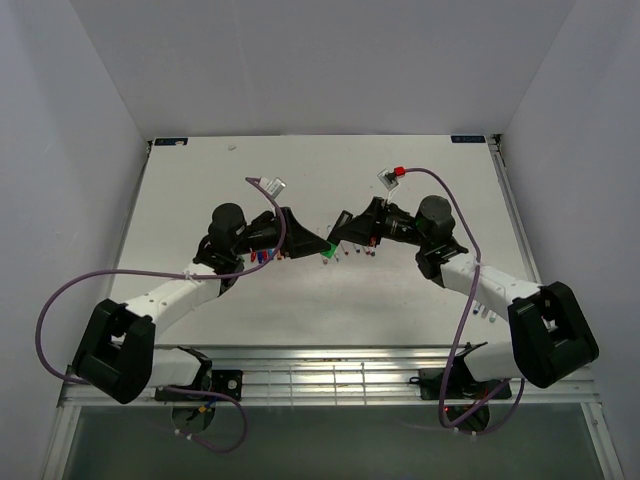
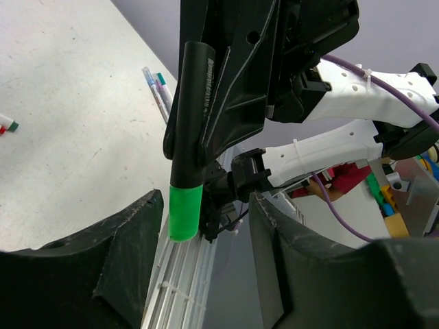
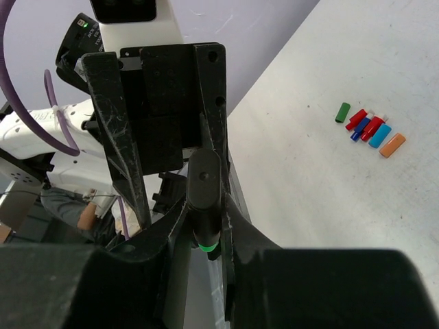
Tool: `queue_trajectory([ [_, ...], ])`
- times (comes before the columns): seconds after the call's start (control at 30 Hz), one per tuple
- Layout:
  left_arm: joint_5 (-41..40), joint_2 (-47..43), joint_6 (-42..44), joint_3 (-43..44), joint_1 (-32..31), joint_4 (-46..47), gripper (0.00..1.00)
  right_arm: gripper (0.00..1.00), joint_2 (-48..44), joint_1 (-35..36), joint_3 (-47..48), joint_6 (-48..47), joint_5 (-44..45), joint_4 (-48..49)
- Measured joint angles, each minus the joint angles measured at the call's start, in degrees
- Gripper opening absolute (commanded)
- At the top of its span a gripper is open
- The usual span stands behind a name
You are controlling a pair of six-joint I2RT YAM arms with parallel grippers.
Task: Open the pen caps
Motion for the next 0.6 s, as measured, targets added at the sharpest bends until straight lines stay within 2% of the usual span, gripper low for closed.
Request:
queue_trajectory([
  [0.5,1.68,3.13,-2.47,0.0,-0.28,3.96,0.5,0.08,2.91,0.07,1.38,2.38,-1.38,3.56],
  [0.6,1.88,3.67,-2.95,0.0,-0.26,4.33,0.44,0.08,3.69,0.11,1.46,3.13,-1.73,4.61],
])
